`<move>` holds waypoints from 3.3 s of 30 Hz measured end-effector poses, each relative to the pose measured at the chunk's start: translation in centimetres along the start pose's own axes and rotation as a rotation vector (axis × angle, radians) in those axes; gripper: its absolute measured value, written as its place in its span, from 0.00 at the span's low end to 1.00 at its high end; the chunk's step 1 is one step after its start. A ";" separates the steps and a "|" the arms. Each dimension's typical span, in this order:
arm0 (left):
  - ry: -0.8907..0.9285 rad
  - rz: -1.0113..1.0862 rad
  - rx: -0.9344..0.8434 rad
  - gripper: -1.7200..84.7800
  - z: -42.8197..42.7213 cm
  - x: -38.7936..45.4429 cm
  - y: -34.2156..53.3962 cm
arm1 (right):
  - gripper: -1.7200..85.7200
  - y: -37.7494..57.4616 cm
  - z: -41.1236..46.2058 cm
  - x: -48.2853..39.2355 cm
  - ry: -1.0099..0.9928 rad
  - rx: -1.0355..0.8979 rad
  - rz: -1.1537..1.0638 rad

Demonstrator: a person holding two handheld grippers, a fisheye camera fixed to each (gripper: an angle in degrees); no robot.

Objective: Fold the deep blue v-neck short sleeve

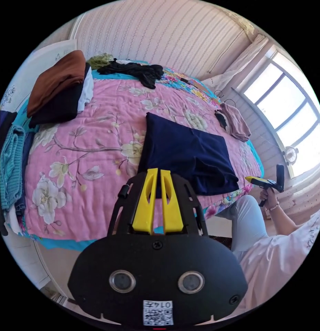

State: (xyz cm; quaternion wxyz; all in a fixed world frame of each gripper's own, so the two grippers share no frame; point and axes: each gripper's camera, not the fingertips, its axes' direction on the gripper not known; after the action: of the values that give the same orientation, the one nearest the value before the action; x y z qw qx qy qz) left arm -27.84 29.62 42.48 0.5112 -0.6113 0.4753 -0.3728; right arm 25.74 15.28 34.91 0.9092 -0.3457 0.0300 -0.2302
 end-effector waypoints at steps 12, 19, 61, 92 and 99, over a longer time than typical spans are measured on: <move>-0.033 0.109 -0.186 0.04 9.8 9.0 -0.2 | 0.10 -7.3 10.1 -12.5 0.120 -0.206 -0.214; 0.094 0.101 -0.129 0.01 6.5 7.4 5.6 | 0.03 -6.1 9.4 -13.4 0.015 -0.245 -0.238; -0.019 0.317 -0.122 0.01 25.0 21.7 18.3 | 0.01 -22.4 23.8 -22.2 0.416 -0.358 -0.446; 0.094 0.677 0.072 0.19 26.9 33.5 26.7 | 0.10 4.1 5.2 0.6 -0.042 -0.036 0.082; 0.021 0.788 -0.047 0.18 30.6 37.5 26.5 | 0.04 4.3 6.4 5.1 -0.314 0.032 0.278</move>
State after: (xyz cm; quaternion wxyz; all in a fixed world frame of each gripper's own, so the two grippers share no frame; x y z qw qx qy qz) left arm 5.79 1.14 9.25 0.5963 -0.3897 0.6870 -0.1434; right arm 33.33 19.79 37.49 0.9310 -0.3555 -0.0681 -0.0462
